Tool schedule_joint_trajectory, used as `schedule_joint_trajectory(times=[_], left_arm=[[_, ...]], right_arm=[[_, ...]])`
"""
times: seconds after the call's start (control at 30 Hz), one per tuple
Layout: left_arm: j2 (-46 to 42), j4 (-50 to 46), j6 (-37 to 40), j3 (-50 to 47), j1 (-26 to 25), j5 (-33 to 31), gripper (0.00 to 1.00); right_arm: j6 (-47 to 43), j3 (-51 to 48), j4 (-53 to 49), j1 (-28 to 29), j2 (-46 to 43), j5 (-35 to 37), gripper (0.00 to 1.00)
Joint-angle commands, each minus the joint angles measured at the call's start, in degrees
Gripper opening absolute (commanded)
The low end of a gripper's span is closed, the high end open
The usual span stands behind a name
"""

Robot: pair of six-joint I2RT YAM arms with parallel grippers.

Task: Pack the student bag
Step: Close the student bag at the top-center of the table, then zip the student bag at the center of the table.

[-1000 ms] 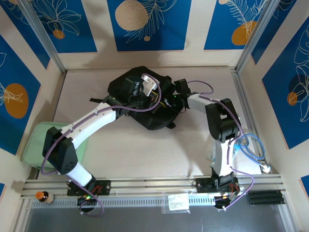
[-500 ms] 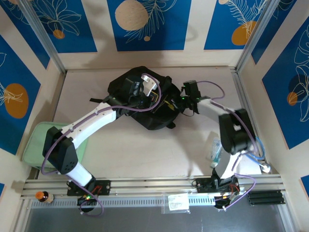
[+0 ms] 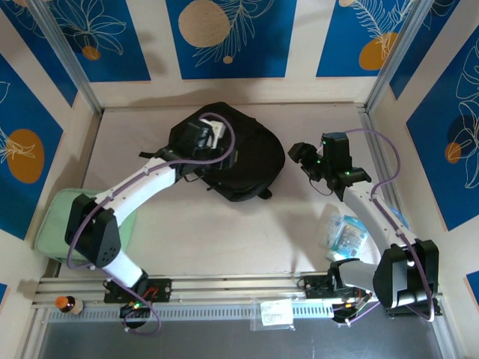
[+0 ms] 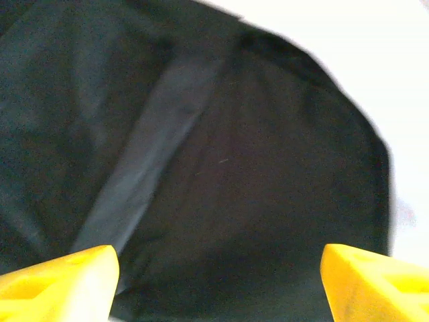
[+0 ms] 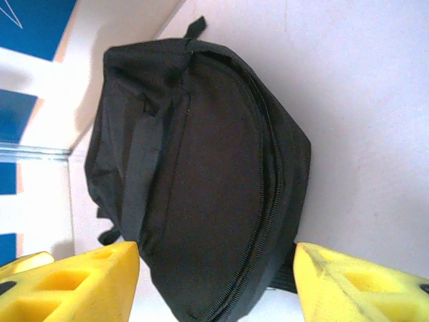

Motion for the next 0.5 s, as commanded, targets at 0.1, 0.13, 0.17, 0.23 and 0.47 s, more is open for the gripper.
schedule_joint_trajectory(times=[0.1, 0.13, 0.17, 0.23, 0.47], left_arm=[[-2.09, 0.99, -17.02, -9.65, 10.03, 2.23, 0.71], [-1.92, 2.29, -18.68, -10.75, 11.26, 3.06, 0.69], [-1.50, 3.68, -20.63, -11.70, 12.58, 3.76, 0.65], [-0.16, 6.15, -23.54, -12.63, 14.87, 5.24, 0.57], [7.46, 9.86, -29.17, -9.11, 17.62, 6.73, 0.42]], right_arm=[[-2.10, 2.95, -2.51, 3.08, 2.47, 1.21, 0.64], [-1.81, 3.12, -2.34, 3.59, 2.99, 1.22, 0.64], [-1.40, 3.29, -2.01, 4.14, 3.49, 1.14, 0.64], [-0.51, 3.56, -1.66, 4.86, 4.52, 1.06, 0.64], [0.47, 4.09, -1.56, 7.43, 6.03, 1.29, 0.63]])
